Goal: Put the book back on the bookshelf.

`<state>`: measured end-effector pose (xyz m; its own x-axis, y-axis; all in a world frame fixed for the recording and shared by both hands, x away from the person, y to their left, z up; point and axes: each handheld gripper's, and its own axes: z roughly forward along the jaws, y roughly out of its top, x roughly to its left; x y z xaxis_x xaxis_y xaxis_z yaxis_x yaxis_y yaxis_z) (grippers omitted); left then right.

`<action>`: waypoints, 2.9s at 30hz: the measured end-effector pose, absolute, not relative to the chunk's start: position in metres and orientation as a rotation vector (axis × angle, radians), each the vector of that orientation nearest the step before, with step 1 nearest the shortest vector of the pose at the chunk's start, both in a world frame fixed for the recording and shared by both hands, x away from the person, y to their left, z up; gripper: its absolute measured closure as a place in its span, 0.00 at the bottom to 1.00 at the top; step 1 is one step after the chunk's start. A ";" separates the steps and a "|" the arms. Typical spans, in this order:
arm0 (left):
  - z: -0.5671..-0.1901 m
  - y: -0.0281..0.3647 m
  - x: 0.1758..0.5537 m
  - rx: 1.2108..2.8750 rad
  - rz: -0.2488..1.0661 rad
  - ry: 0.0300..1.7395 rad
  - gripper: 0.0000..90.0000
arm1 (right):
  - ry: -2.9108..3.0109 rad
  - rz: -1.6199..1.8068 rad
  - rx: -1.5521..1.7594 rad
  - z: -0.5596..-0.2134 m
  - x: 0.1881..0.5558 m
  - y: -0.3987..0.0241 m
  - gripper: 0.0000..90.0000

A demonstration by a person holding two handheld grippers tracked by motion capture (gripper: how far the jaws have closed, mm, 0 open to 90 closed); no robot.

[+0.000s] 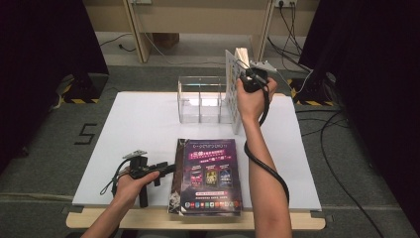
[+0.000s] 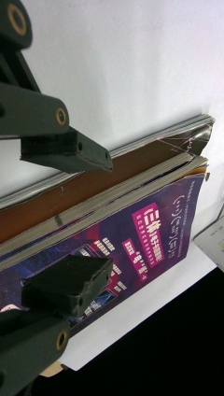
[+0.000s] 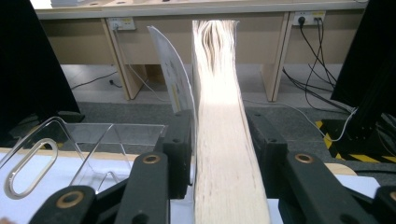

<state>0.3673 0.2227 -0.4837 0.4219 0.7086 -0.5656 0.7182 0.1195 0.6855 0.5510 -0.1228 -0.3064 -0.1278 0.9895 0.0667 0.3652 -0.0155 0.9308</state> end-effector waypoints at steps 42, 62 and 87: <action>-0.485 0.224 0.368 1.585 -0.017 1.293 0.51 | 1.598 1.092 1.480 -0.300 0.574 -0.115 0.75; -0.484 0.222 0.366 1.595 -0.014 1.284 0.51 | 1.602 1.116 1.449 -0.301 0.556 -0.118 0.71; -0.482 0.218 0.364 1.605 -0.003 1.271 0.51 | 1.600 1.175 1.442 -0.299 0.527 -0.123 0.68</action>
